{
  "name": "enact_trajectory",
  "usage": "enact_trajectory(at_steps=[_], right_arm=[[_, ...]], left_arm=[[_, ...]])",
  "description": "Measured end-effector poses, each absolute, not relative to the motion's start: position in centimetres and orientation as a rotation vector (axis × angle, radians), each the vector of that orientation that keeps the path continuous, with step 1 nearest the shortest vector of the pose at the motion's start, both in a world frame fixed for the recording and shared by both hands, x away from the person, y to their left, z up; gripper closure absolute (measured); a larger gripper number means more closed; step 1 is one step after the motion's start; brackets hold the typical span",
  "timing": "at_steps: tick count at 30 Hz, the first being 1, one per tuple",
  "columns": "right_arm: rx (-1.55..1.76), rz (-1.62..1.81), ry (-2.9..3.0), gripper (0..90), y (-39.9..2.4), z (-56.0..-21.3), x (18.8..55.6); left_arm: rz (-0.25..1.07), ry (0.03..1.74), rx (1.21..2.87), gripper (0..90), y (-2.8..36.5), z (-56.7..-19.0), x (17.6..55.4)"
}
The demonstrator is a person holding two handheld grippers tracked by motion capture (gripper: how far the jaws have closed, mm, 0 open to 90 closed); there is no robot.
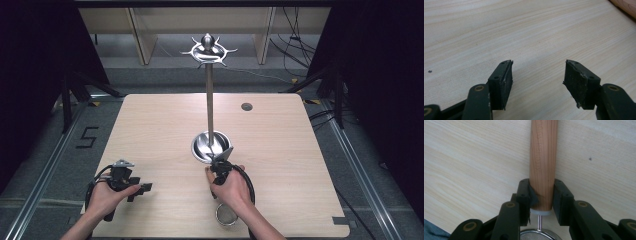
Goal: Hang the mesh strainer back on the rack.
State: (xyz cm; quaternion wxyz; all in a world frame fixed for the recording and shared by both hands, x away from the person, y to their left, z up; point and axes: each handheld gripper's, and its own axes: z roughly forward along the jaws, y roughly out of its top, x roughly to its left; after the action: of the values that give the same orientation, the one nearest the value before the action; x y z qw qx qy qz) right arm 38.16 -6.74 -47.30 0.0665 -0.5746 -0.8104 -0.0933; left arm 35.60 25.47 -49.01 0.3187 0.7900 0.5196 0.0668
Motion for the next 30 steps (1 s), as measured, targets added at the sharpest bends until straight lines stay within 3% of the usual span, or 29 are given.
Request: enact_trajectory(at_steps=[16,30], right_arm=[[-1.62,-0.408,-2.566,70.9,-8.4,-46.0,37.2],[-1.567,-0.758,-2.663,71.1,-12.1,-43.9,35.5]], left_arm=[[0.171,1.329,2.084,39.1,25.7,-49.0,35.6],[0.187,1.324,2.061,39.0,25.7,-49.0,35.4]])
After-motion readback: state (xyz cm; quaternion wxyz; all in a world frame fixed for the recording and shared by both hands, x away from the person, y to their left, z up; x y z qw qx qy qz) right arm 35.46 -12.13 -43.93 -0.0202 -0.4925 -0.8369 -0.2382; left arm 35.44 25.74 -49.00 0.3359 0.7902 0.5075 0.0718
